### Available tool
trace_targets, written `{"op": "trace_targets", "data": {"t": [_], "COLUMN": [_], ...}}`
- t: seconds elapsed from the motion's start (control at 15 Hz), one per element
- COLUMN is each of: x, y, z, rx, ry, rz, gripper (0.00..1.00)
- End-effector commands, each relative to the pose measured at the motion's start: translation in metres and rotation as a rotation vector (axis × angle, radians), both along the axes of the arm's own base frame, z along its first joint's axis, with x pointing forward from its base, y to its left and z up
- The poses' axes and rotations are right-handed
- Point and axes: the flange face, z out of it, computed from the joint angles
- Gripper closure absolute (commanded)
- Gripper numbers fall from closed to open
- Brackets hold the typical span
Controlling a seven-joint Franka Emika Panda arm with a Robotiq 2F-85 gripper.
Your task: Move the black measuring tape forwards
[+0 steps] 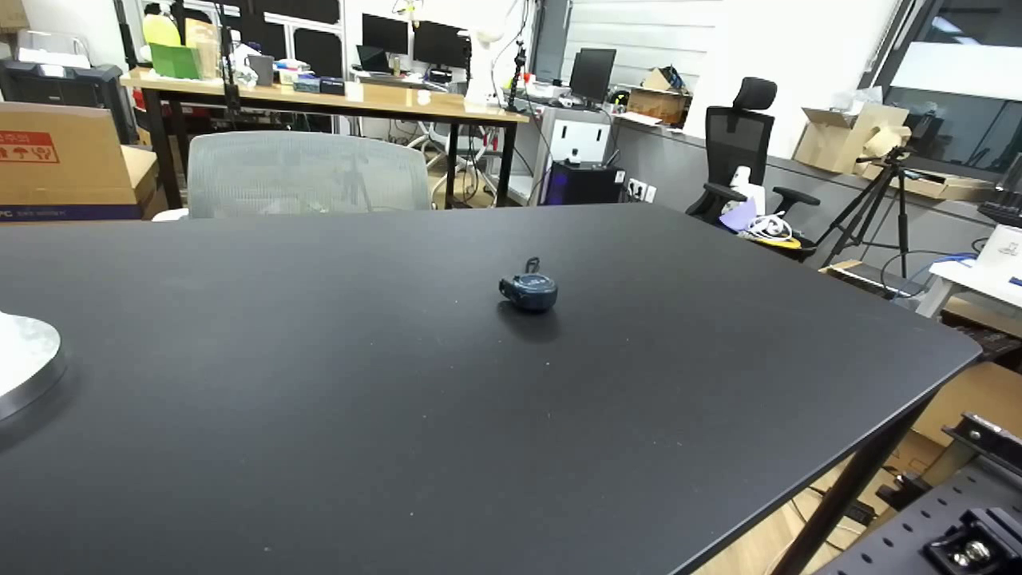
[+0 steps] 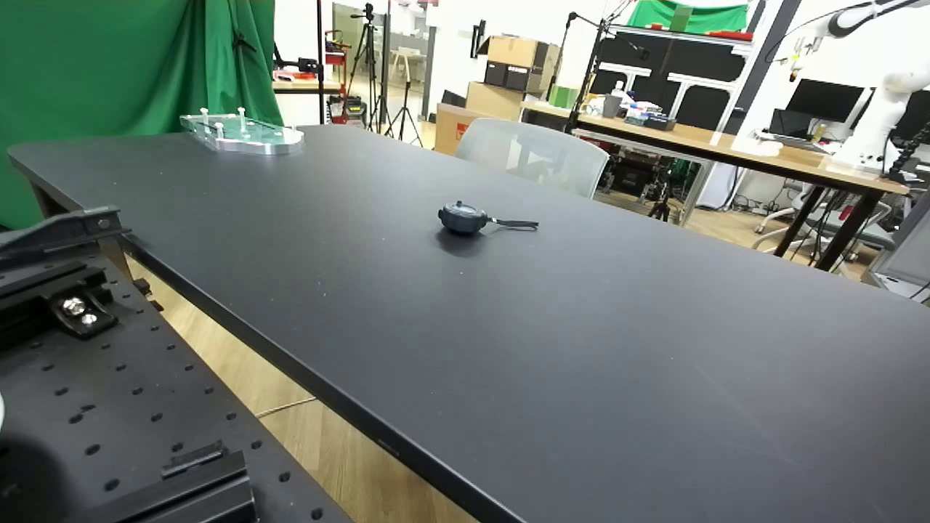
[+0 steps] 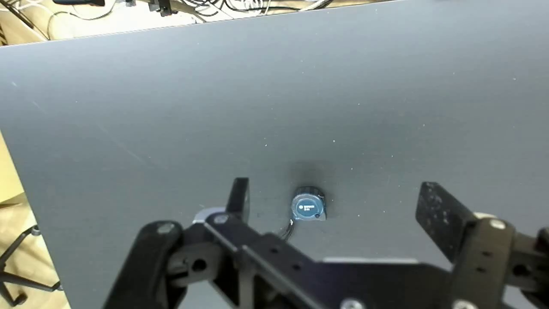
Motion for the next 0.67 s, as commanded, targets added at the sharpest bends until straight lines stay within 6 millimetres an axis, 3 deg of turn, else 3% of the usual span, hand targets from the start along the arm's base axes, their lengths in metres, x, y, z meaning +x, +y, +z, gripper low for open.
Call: {"op": "trace_targets", "data": {"t": [0.0,0.27,0.6], "x": [0.005,0.042,0.103], "y": [-0.002,-0.024,-0.048], "z": [0.0,-0.012,-0.051], "rx": [-0.005,-0.004,-0.035], "ry": [-0.014,-0.033,-0.024], "rz": [-0.01,-0.013,0.086], "gripper": [0.0,0.0,0.0]}}
